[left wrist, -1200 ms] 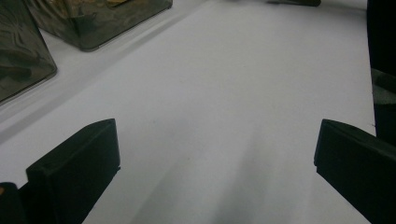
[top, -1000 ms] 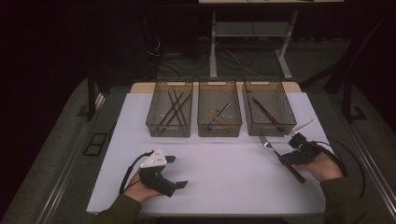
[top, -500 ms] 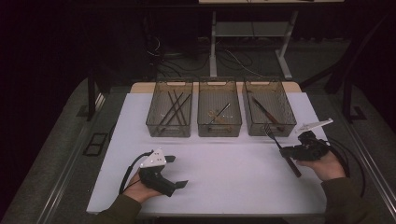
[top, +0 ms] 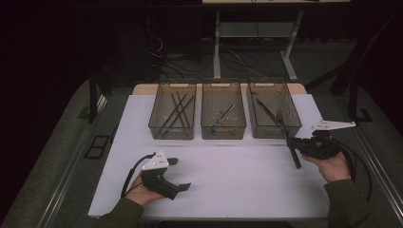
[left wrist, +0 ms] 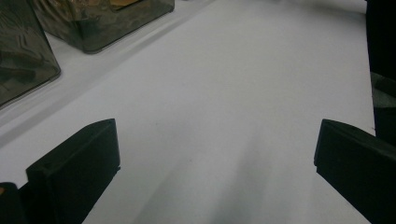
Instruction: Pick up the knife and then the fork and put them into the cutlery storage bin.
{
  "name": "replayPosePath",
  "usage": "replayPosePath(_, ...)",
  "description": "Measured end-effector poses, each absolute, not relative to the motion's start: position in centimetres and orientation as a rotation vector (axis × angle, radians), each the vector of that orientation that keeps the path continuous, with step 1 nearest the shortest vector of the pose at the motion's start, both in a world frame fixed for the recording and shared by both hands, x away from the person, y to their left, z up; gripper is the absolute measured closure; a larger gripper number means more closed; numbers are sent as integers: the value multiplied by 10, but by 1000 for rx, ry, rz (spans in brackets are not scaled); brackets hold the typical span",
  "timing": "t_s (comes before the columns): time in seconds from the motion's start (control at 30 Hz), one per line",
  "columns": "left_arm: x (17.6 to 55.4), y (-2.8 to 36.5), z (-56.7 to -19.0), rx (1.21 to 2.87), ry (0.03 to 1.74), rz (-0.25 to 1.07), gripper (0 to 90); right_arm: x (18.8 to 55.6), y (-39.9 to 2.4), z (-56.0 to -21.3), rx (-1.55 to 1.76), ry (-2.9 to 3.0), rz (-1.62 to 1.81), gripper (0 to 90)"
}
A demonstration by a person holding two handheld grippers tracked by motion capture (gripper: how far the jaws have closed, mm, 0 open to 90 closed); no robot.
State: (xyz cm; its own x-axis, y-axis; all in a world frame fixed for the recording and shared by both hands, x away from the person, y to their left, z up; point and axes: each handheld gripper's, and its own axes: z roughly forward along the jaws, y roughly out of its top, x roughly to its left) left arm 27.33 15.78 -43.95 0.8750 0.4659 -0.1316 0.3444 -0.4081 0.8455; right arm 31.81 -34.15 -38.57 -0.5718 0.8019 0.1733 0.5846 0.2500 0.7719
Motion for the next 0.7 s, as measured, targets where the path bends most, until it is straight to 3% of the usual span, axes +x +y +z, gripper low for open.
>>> replayPosePath(0.7, 274, 158, -440, 2038, 592, 151, 0, 348, -339, -363, 1303, 1977, 1374, 776)
